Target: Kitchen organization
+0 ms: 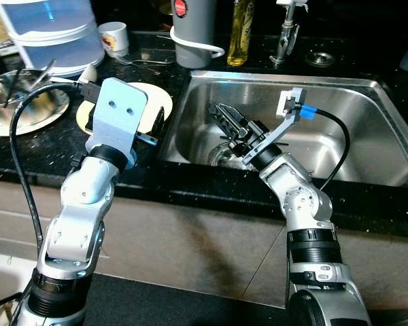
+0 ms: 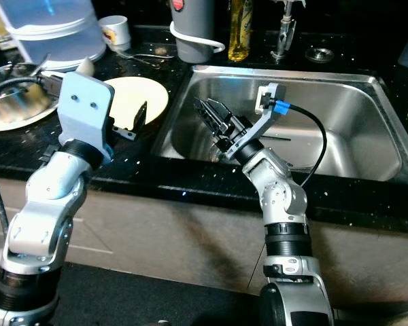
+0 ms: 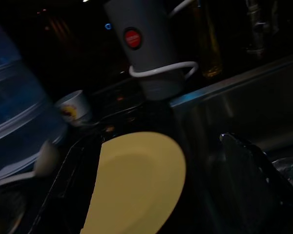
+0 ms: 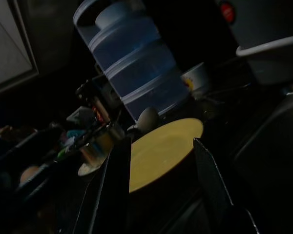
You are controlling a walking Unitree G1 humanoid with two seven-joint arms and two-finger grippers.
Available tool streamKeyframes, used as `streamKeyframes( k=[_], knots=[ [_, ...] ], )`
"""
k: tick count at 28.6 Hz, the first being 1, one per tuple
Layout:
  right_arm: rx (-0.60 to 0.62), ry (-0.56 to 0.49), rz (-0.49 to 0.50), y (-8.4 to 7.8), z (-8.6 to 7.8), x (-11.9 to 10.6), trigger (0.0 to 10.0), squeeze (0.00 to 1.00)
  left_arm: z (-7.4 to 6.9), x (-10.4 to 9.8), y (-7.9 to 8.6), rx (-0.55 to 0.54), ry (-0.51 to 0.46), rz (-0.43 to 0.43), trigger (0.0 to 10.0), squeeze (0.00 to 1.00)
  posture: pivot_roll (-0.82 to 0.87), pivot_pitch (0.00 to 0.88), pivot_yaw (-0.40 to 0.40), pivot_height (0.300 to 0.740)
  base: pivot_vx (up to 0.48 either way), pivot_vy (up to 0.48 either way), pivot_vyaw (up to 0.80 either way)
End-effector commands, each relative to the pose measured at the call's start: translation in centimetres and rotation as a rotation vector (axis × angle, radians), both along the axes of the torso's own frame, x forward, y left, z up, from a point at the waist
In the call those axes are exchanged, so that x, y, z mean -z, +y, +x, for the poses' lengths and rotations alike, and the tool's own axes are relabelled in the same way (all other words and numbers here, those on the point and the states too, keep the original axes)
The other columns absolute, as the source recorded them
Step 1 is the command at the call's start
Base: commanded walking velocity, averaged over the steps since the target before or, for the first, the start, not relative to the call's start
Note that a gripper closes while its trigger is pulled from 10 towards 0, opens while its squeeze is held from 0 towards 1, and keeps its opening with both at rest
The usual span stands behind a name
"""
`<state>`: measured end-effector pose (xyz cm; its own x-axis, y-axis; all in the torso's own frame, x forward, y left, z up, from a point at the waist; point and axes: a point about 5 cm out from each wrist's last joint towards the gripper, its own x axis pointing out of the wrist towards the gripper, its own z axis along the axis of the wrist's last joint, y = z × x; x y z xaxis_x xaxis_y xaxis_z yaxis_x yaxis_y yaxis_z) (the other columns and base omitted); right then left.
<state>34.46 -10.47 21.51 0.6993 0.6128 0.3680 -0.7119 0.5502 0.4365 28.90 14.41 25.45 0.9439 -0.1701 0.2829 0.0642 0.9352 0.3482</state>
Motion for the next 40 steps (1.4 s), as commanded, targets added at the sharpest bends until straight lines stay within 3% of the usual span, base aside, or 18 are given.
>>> streamKeyframes(
  k=[1, 9, 25, 31, 38, 39, 40],
  knots=[
    [-0.024, -0.017, 0.026, 0.02, -0.31, -0.38, 10.0, 0.00, -0.18, -0.29, -0.05, 0.004, -0.014, -0.002, 10.0, 0.00, 0.05, 0.029, -0.023, 0.740, 0.000, 0.000, 0.00],
    [-0.046, -0.039, 0.042, -0.12, -0.62, -0.70, 10.0, 0.00, -0.39, -0.56, -0.18, 0.007, -0.029, -0.013, 10.0, 0.00, 0.05, 0.036, -0.027, 0.740, 0.000, 0.000, 0.00],
    [-0.049, -0.043, 0.020, -0.24, -0.81, -0.62, 10.0, 0.00, -0.49, -0.33, -0.22, 0.014, -0.020, 0.000, 10.0, 0.00, 0.05, 0.034, -0.027, 0.740, 0.000, 0.000, 0.79],
    [0.024, -0.002, -0.006, -0.59, -0.04, -0.18, 10.0, 0.00, -0.31, -0.26, -0.16, 0.022, -0.019, 0.026, 10.0, 0.00, 0.05, 0.028, -0.023, 0.740, 0.000, 0.000, 0.40],
    [0.051, -0.035, -0.098, -0.31, -0.02, -0.23, 10.0, 0.00, -0.26, -0.23, 0.13, 0.016, -0.018, 0.028, 10.0, 0.00, 0.05, 0.024, -0.023, 0.740, 0.000, 0.000, 0.00],
    [0.075, -0.064, -0.177, 0.04, 0.10, -0.45, 10.0, 0.00, -0.27, -0.24, 0.16, 0.014, -0.019, 0.025, 10.0, 0.00, 0.05, 0.023, -0.024, 0.740, 0.000, 0.000, 0.00],
    [0.075, -0.064, -0.177, 0.04, 0.10, -0.45, 10.0, 0.00, -0.27, -0.24, 0.16, 0.014, -0.019, 0.025, 10.0, 0.00, 0.05, 0.023, -0.024, 0.740, 0.000, 0.000, 0.00]
  ],
)
